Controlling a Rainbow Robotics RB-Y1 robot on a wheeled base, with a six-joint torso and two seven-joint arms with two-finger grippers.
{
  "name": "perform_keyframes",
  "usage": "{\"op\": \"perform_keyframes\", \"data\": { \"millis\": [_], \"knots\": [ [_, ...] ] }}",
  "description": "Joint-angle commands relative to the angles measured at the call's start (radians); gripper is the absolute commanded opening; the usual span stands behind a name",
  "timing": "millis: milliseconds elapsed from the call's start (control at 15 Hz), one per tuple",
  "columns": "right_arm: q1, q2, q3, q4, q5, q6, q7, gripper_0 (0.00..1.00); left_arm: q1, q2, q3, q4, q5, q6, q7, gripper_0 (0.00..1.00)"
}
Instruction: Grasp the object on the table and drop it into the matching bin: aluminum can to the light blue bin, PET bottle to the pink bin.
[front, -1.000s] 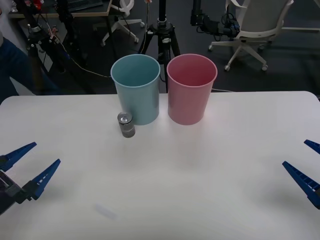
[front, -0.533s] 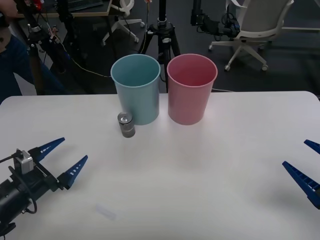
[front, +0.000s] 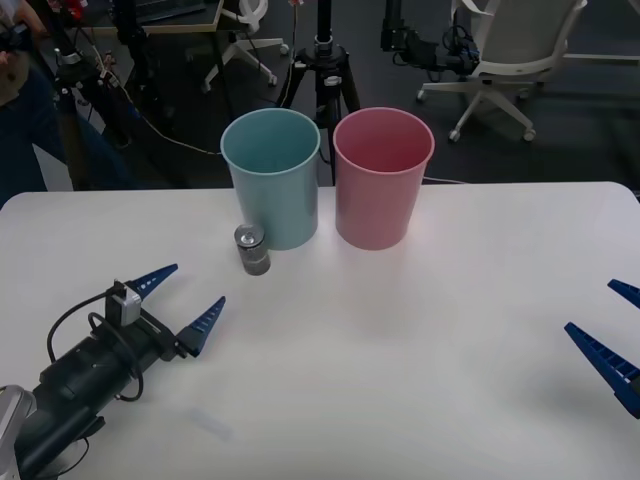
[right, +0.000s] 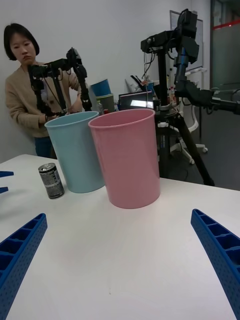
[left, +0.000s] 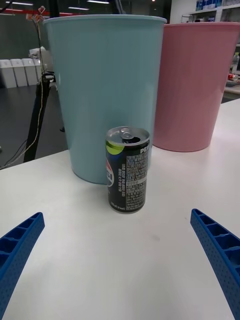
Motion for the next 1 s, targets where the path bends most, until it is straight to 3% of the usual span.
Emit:
{"op": "perform_keyframes", "data": {
  "millis": [67, 333, 1000],
  "knots": [
    [0.0, 0.0, 0.0, 0.0, 0.0, 0.0, 0.0, 1.0, -0.074, -0.005, -0.017, 0.106, 0.023, 0.014, -0.02, 1.0],
    [0.0, 0.0, 0.0, 0.0, 0.0, 0.0, 0.0, 1.0, -0.195, -0.005, -0.017, 0.267, 0.064, 0.014, -0.108, 1.0],
    [0.0, 0.0, 0.0, 0.0, 0.0, 0.0, 0.0, 1.0, -0.249, -0.089, -0.085, 0.273, 0.064, 0.207, -0.145, 1.0]
  ]
}}
